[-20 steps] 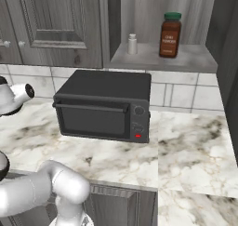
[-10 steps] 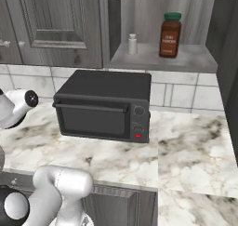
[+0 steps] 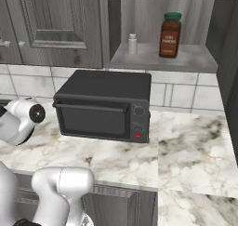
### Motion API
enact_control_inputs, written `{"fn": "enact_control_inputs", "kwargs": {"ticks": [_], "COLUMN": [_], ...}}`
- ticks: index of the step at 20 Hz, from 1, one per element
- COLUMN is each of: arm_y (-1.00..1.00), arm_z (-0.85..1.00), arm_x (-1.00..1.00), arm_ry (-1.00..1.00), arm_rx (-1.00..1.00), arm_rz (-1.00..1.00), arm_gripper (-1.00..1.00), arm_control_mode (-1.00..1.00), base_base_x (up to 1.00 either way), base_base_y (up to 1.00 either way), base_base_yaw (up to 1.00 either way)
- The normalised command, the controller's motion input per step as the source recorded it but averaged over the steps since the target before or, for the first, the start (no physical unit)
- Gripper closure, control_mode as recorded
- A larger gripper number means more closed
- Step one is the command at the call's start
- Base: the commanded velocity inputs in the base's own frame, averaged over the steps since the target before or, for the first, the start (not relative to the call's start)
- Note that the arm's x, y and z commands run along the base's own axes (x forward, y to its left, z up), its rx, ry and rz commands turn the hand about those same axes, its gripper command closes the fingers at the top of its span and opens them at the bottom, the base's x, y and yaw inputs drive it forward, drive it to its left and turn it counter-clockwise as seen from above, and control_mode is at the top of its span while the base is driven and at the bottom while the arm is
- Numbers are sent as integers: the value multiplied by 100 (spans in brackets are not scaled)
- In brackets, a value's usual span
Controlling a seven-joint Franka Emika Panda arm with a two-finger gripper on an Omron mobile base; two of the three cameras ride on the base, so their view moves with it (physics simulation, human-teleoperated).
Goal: Collect the paprika, ketchup, and shaker from the cabinet and place them next to the stove.
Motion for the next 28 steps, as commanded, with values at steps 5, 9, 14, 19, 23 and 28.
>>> {"fn": "enact_control_inputs", "kwargs": {"ticks": [5, 9, 14, 19, 23, 28], "arm_y": [-42, -44, -38, -53, -57, -58], "arm_z": [26, 17, 1, 34, 89, 96], "arm_x": [-3, -7, -6, -9, -1, 0], "arm_ry": [0, 0, 1, 0, 7, 10], "arm_rx": [0, 1, 2, 1, 0, 0], "arm_rz": [-25, -26, -17, -20, -41, -45], "arm_gripper": [-100, -100, -100, -100, -100, -100], "arm_control_mode": [-100, -100, -100, -100, -100, -100], "base_base_x": [0, 0, 0, 0, 0, 0], "base_base_y": [0, 0, 0, 0, 0, 0], "base_base_yaw": [0, 0, 0, 0, 0, 0]}}
